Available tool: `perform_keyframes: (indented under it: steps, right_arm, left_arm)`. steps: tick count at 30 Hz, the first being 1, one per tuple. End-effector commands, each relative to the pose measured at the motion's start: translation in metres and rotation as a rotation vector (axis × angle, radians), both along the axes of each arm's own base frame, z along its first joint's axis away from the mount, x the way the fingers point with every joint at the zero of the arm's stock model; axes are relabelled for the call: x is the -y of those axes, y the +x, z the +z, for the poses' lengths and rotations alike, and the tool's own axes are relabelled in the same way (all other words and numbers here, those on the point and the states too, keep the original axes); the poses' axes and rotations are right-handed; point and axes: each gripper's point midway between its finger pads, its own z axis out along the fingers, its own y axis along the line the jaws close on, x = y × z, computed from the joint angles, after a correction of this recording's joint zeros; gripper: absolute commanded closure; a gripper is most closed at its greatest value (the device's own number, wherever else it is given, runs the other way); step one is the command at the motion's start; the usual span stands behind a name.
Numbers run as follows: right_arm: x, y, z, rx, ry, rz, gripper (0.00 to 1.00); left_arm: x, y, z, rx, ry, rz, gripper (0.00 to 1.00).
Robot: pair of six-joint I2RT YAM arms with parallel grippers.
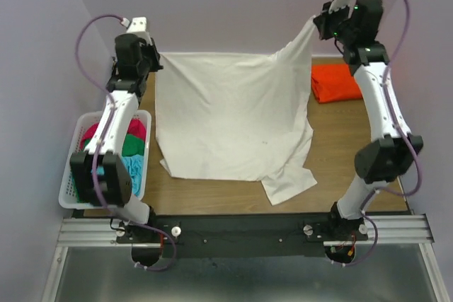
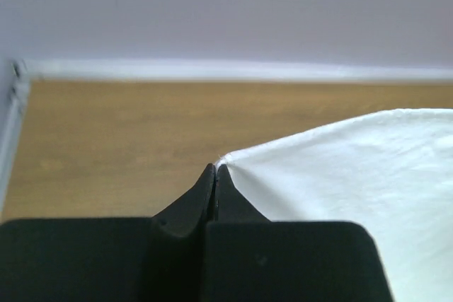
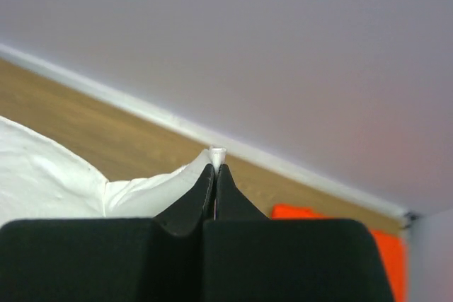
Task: Fold and stack the t-shirts
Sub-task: Flatten the tshirt out
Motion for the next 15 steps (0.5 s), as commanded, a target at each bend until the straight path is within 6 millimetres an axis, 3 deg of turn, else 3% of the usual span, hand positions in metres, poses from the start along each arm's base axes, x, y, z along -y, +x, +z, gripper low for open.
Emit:
perform_keyframes:
  steps: [1,2,3,4,5,7,10,11,12,15]
  right_arm:
    - [0.023,-0.108,0.163,0.349,-0.071,-0.068,0.99]
    - [0.033,-0.125,0.18,0.386,-0.091,-0.113,0.99]
    - [0.041,-0.144,0.193,0.402,-0.091,-0.134,0.99]
    - [0.05,-0.161,0.208,0.43,-0.082,-0.153,0.99]
    - [0.069,-0.192,0.235,0.495,-0.082,-0.206,0.99]
    - [0.086,-0.219,0.252,0.538,-0.115,-0.278,0.99]
    - [0.105,-0.277,0.29,0.658,-0.176,-0.397,0.99]
    - [0.109,-0.308,0.312,0.731,-0.186,-0.436,0.99]
    - [0.111,-0.324,0.323,0.768,-0.189,-0.459,0.99]
    - [0.121,-0.372,0.355,0.882,-0.178,-0.54,0.99]
  left_arm:
    - [0.032,-0.076,0.175,0.442,-0.045,-0.154,1.0]
    - [0.038,-0.093,0.193,0.484,-0.051,-0.18,1.0]
    - [0.044,-0.124,0.229,0.588,-0.055,-0.216,1.0]
    - [0.052,-0.141,0.246,0.635,-0.064,-0.24,1.0]
    - [0.063,-0.157,0.259,0.671,-0.082,-0.278,1.0]
    - [0.075,-0.2,0.296,0.774,-0.1,-0.339,1.0]
    - [0.092,-0.251,0.332,0.879,-0.137,-0.436,1.0]
    - [0.094,-0.262,0.339,0.897,-0.155,-0.454,1.0]
    - [0.097,-0.272,0.344,0.91,-0.169,-0.477,1.0]
    - [0.088,-0.311,0.364,0.99,-0.182,-0.488,1.0]
